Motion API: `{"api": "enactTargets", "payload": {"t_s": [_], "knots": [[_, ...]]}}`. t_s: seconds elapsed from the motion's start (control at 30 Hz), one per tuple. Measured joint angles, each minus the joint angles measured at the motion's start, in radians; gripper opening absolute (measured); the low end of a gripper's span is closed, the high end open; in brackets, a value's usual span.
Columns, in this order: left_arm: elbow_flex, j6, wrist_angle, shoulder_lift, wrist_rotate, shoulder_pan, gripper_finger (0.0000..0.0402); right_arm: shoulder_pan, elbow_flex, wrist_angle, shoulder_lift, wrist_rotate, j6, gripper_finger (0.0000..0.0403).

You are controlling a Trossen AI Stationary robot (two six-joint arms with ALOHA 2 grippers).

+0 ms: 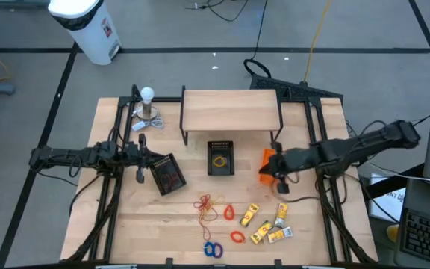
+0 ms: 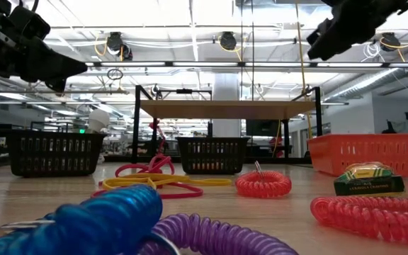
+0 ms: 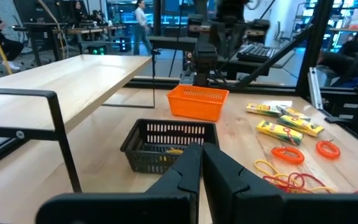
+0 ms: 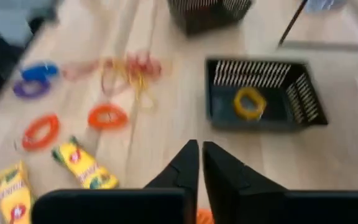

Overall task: Pick & Place Office Desk Supplies
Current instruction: Put the crayon box into the orange basket

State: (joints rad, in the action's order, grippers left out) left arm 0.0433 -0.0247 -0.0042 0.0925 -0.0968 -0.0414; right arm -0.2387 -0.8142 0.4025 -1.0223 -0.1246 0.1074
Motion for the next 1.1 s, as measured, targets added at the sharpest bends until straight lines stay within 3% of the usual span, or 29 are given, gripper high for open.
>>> {"api": "enactTargets", "payload": {"t_s": [0.23, 0.4, 0.5, 0.77, 1.1], "knots": [[0.0, 0.001, -0.003, 0.0, -0.018, 0.0, 0.0019, -0.082, -0.271, 0.276, -0.36, 0.002, -0.003, 0.0128], [0.0, -0.001, -0.007, 0.0, -0.019, 0.0, 0.0019, -0.108, -0.392, 0.295, -0.534, 0.027, -0.093, 0.0198], [0.0, -0.004, -0.008, 0.0, -0.019, 0.0, 0.0019, -0.123, -0.421, 0.288, -0.598, 0.101, -0.201, 0.0222], [0.0, -0.018, -0.031, 0.0, -0.019, 0.0, 0.0019, -0.136, -0.422, 0.161, -0.698, 0.327, -0.194, 0.0231], [0.0, -0.011, -0.031, 0.0, -0.018, 0.0, 0.0019, -0.17, -0.422, 0.167, -0.778, 0.34, -0.246, 0.0229]]}}
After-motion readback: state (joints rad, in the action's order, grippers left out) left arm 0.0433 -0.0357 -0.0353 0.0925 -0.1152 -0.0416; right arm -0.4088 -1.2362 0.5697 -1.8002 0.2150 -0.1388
